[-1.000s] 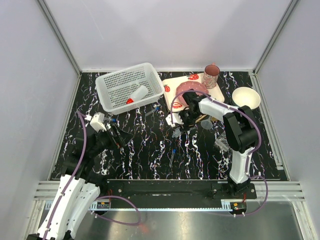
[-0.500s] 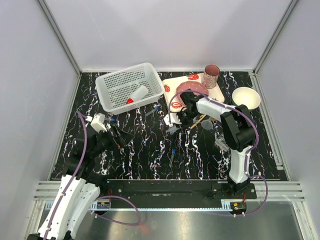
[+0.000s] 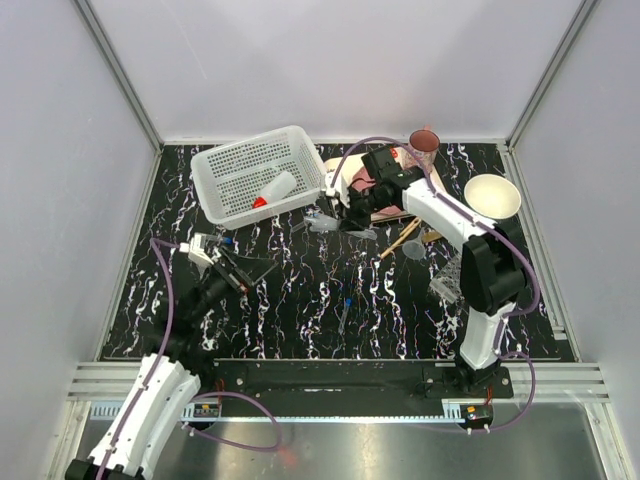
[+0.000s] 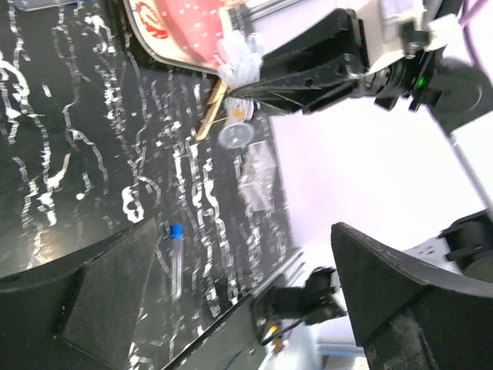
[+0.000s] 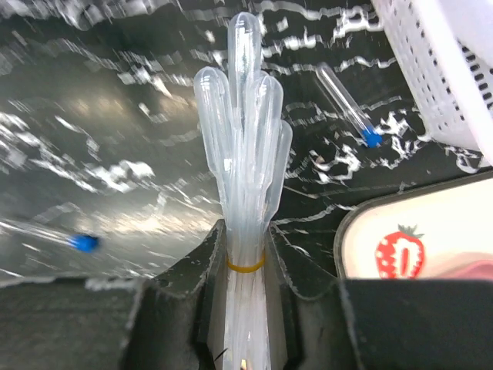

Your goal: Organize the chemistry lab equipment

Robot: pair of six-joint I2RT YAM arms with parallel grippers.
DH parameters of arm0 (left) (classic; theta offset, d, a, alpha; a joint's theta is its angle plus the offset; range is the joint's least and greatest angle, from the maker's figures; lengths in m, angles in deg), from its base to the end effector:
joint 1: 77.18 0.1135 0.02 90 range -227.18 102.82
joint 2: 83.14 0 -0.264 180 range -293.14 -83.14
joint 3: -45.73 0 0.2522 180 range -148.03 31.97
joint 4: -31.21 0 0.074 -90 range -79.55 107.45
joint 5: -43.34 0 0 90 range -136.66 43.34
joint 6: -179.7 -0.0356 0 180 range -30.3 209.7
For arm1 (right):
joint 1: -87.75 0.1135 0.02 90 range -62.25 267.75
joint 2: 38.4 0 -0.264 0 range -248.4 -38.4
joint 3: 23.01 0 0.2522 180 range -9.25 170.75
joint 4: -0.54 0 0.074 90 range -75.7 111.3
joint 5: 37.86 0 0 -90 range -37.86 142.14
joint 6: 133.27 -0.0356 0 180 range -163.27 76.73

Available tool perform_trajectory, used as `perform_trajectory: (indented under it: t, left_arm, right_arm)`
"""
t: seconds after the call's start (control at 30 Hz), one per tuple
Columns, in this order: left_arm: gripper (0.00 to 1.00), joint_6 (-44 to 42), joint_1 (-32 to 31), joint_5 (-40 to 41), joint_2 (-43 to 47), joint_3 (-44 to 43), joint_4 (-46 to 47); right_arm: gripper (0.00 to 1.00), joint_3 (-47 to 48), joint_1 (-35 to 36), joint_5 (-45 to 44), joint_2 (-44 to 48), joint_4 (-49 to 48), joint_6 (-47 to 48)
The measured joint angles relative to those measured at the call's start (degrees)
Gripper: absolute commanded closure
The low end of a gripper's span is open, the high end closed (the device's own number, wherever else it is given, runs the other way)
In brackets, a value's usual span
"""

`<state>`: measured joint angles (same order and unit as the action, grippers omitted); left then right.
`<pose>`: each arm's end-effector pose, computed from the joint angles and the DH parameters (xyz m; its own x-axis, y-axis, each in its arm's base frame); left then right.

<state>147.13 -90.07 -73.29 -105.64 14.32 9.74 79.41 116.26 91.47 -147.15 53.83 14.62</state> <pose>0.1217 -0.0442 0.2306 -0.6416 -0.6260 -0.4433 0.1583 0.4574 -0.8750 0.3468 0.2140 0.2481 0.1483 -0.6650 -0.7319 -0.9881 -0.0688 -0.1377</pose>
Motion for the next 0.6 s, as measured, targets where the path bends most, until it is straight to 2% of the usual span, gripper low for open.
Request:
perform_trajectory:
  t: [0.07, 0.17, 0.33, 0.43, 0.6]
  left_arm:
    - [0.01, 7.3, 0.0, -0.2, -0.1, 5.4, 11.3]
    - [0.01, 14.3, -0.3, 0.7, -1.4, 9.5, 19.9]
    - [0.01, 16.5, -4.2, 5.7, -5.9, 5.8, 25.9]
    - [0.01, 15.9, -11.9, 10.8, -10.1, 2.1, 28.5]
    - [0.01, 15.4, -21.0, 20.3, -16.0, -2.1, 28.4]
  right_arm:
    - [0.81, 0.2, 0.0, 2.9, 1.9, -0.8, -7.1]
    - [0.81, 0.2, 0.0, 8.0, 4.3, -1.4, -19.1]
    - [0.81, -3.3, 0.1, 16.1, 6.5, -5.5, -37.3]
    - [0.81, -9.0, 0.1, 19.5, 8.4, -10.1, -46.2]
    - [0.8, -17.0, 0.2, 23.4, 11.3, -18.3, -58.6]
